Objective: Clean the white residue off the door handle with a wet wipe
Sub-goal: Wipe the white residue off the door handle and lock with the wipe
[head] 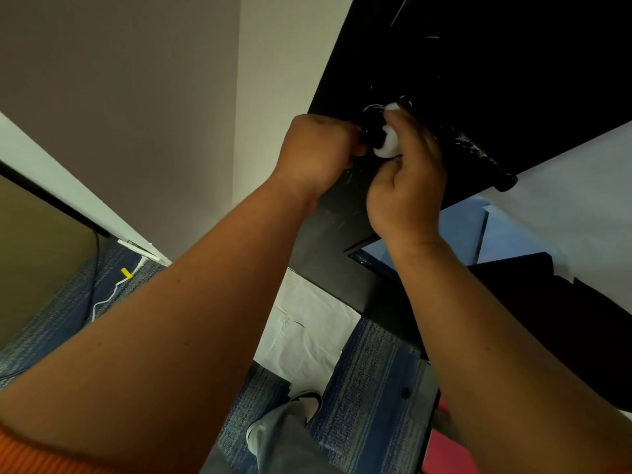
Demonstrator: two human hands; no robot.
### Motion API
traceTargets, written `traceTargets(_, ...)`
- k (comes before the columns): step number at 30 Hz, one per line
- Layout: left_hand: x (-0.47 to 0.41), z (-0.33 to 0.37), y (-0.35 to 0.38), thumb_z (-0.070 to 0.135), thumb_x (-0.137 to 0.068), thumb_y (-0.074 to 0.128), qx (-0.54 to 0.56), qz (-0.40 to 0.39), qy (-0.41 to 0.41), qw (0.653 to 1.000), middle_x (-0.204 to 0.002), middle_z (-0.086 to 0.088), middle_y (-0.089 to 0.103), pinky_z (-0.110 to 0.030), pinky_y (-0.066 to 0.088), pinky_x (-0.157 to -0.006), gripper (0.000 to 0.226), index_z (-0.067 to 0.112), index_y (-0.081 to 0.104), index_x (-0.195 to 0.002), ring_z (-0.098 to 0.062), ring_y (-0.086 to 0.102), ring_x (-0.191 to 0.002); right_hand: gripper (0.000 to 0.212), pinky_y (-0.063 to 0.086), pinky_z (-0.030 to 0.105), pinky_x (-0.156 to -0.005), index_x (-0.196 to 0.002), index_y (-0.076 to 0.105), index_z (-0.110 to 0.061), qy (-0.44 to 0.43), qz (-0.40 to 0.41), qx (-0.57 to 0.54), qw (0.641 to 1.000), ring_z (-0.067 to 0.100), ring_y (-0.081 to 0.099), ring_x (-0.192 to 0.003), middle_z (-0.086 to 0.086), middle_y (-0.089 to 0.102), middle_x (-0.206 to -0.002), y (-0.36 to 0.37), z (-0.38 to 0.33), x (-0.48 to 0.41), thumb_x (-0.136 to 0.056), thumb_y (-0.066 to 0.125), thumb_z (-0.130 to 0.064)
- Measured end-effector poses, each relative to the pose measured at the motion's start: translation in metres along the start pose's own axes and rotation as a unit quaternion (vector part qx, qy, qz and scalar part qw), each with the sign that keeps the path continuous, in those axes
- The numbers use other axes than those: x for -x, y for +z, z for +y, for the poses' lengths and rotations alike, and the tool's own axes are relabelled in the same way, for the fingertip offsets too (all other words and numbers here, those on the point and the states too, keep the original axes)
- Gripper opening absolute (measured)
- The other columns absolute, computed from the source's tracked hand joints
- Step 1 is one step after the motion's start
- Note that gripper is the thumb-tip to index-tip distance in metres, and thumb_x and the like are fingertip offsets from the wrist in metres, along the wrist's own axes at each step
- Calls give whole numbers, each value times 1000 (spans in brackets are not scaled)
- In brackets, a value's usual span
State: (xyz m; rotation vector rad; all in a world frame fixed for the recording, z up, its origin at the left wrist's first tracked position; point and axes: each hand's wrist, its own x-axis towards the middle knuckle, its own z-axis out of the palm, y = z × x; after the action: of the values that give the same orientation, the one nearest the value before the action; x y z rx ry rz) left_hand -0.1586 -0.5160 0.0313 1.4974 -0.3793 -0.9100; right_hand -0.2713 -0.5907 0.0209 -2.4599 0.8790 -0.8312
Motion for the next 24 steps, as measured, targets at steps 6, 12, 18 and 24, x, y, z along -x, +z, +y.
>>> traceTargets(6,-6,-1,-2,10,-89,64,25,18,1,1000,-86,-19,74,-41,54,-71,17,-4,74,-87,-35,71,-79,60,34,23,-107,-136,60,-4,-45,-21,59,997,34,49,-133,15,57,-142,11,-20,-13,-84,31,-12)
traceTargets(12,-6,-5,2,12,-94,66,36,21,11,999,-89,-12,78,-23,60,-64,14,5,78,-91,-26,75,-85,54,30,12,-110,-135,59,0,-45,12,19,999,28,49,-132,19,58,-140,10,-4,-9,-88,35,-2)
traceTargets(18,-11,-5,-4,13,-92,67,40,33,19,998,-84,-9,78,-22,56,-63,15,4,78,-89,-24,75,-79,57,38,30,-109,-141,55,-7,-19,-35,95,995,35,47,-135,13,54,-146,9,-21,-14,-86,42,-7)
traceTargets(24,-9,-3,0,13,-94,65,42,32,13,999,-87,-14,78,-20,55,-63,17,3,78,-93,-19,74,-75,59,41,32,-110,-140,57,-7,-8,-21,44,999,34,48,-135,15,54,-144,8,-16,-10,-86,34,-6)
